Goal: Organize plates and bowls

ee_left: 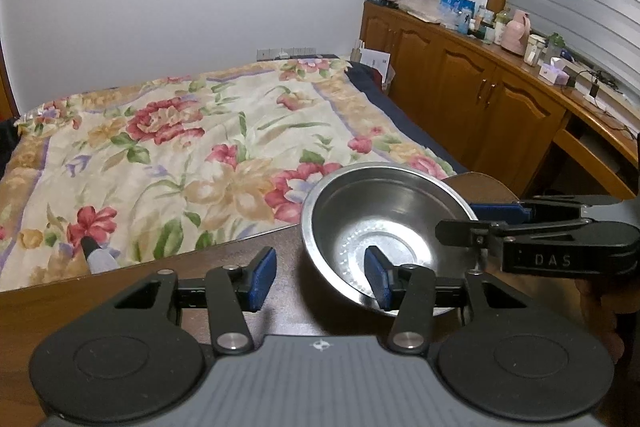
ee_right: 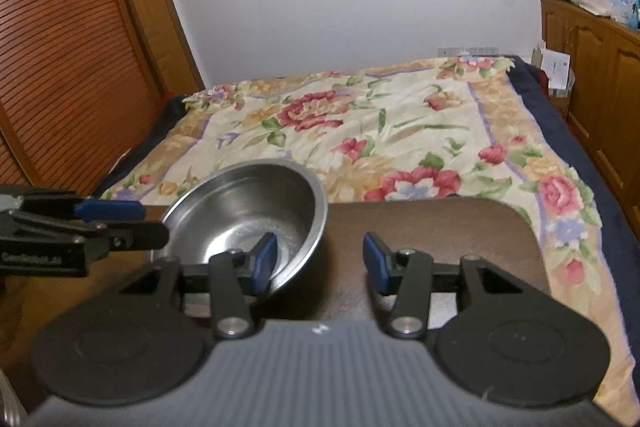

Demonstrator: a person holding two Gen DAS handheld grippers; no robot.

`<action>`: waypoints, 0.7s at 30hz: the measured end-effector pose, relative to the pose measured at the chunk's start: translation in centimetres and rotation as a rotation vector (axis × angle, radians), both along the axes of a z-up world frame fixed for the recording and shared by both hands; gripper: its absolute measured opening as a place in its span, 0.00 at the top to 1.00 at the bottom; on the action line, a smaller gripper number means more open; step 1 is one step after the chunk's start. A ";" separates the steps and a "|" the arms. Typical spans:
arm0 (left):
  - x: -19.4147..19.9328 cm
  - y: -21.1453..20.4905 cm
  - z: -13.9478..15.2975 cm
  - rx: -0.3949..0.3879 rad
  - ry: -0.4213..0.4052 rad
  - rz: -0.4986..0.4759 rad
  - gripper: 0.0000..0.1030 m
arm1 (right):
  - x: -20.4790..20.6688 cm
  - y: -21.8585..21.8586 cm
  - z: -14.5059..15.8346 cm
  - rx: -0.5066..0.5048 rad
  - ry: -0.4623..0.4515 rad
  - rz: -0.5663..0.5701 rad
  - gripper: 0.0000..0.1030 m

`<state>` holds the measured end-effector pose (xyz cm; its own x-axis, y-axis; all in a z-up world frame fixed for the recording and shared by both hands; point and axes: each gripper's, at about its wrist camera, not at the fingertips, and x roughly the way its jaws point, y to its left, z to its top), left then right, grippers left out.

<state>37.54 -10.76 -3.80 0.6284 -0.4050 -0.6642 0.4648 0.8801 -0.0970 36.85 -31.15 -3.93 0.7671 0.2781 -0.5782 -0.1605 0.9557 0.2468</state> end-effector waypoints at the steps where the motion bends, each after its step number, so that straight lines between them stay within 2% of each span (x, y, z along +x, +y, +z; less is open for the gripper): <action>1: 0.2 0.0 -0.1 0.002 0.014 0.003 0.68 | 0.0 0.1 0.0 0.005 0.003 0.004 0.55; 5: 0.0 0.1 -0.2 -0.020 0.048 0.007 0.78 | 0.0 0.0 0.1 0.080 0.030 0.018 0.76; 6: -0.1 0.0 -0.2 -0.014 0.048 0.009 0.78 | -0.1 0.0 0.1 0.095 0.034 0.025 0.78; 11: -0.9 0.0 0.6 -0.025 0.059 0.010 0.78 | -0.9 0.1 0.2 0.114 0.047 0.015 0.79; 16: -2.3 -0.1 2.7 -0.033 0.013 -0.011 0.78 | -1.6 -0.5 1.3 0.153 0.036 0.000 0.79; 21: -4.2 0.1 5.0 -0.049 -0.042 -0.022 0.78 | -3.0 -0.7 3.4 0.155 -0.014 -0.008 0.79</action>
